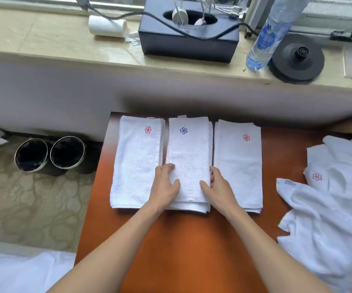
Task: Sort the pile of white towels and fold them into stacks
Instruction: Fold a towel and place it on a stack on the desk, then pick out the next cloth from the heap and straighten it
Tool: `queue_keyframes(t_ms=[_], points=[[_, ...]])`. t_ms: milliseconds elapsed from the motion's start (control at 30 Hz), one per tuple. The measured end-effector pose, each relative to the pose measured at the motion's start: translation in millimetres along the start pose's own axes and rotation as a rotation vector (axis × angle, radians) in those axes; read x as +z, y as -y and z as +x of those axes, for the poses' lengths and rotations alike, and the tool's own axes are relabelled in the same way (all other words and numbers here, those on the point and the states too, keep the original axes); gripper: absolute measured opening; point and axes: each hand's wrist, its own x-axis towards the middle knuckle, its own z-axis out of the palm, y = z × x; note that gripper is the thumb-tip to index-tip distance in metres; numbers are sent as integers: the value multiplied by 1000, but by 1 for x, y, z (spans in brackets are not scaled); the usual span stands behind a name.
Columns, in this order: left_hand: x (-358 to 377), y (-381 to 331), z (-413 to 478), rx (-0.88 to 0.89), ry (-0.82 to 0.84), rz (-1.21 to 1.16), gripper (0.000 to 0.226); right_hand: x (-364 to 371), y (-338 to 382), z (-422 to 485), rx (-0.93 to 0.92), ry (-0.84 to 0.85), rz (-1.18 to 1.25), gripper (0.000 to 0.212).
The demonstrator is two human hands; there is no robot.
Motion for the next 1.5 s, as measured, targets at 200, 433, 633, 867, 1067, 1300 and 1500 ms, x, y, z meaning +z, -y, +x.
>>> queue_keyframes(t_ms=[200, 433, 633, 867, 1067, 1300, 1500], points=[[6, 14, -46, 13, 13, 70, 47, 28, -14, -48, 73, 22, 57, 33], [14, 3, -56, -161, -122, -15, 47, 35, -13, -60, 87, -50, 122, 30], [12, 2, -57, -288, -103, 174, 39, 39, -19, -65, 47, -25, 116, 31], [23, -5, -58, -350, -162, 209, 24, 45, -29, -67, 13, 28, 114, 30], [28, -3, -53, -475, -257, -59, 17, 42, -29, -65, 8, 13, 84, 31], [36, 2, -53, -458, -375, -234, 10, 44, -29, -63, 22, -107, -122, 40], [45, -10, -37, -602, -480, -525, 18, 43, -31, -62, 76, -100, -78, 42]])
